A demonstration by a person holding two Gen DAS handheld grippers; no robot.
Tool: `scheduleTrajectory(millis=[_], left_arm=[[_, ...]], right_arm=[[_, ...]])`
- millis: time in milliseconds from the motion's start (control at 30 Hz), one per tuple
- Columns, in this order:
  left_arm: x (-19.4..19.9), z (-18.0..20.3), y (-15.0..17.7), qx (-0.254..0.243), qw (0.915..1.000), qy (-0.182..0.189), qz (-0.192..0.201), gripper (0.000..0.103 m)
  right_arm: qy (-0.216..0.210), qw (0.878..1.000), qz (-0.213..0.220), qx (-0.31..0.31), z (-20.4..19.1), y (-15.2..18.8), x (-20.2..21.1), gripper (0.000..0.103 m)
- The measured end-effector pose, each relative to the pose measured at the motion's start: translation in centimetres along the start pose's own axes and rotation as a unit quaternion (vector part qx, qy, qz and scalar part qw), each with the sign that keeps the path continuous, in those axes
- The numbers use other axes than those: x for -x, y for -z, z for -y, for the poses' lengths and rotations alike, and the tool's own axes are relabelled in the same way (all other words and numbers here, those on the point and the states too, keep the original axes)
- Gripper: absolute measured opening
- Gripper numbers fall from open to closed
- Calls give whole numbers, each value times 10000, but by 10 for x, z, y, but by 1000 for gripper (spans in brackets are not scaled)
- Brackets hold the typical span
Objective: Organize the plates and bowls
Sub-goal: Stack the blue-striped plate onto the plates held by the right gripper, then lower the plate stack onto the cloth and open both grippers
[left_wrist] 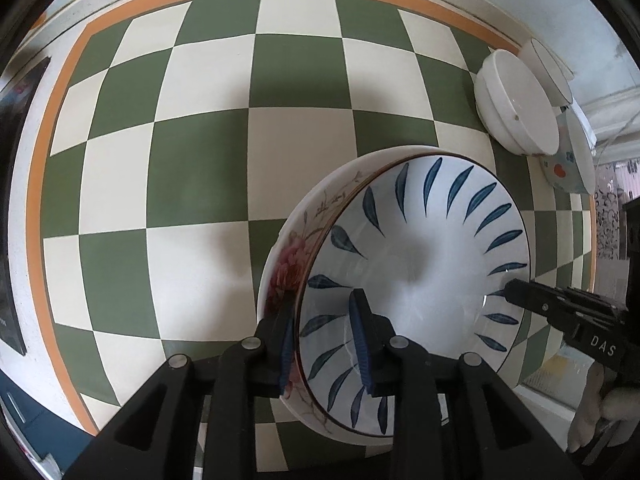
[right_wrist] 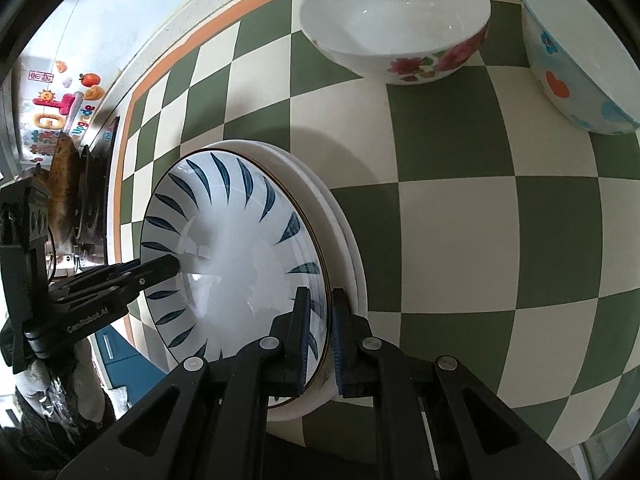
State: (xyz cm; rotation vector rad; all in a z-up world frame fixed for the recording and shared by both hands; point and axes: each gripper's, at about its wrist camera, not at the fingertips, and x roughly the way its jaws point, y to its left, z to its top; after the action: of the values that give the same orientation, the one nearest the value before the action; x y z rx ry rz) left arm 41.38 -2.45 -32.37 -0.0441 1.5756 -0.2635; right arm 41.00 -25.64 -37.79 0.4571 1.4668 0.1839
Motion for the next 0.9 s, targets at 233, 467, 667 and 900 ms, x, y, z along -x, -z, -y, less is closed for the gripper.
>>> scheduleTrajectory(millis=[233, 467, 667, 900], left_arm=[[0, -7, 6, 223, 9997, -4, -32, 24], [0, -8, 10, 416, 9991, 37, -35, 24], [-1, -14, 16, 605, 9980, 178, -101, 24], [3, -17, 26, 545, 9983, 185, -71, 24]], right_arm=[[-70, 9998, -185, 25, 0, -3, 0, 15], [-138, 9992, -332, 189, -1, -5, -1, 16], [-110, 9990, -372, 214, -4, -6, 0, 16], [-61, 9993, -347, 151, -5, -4, 2, 16]])
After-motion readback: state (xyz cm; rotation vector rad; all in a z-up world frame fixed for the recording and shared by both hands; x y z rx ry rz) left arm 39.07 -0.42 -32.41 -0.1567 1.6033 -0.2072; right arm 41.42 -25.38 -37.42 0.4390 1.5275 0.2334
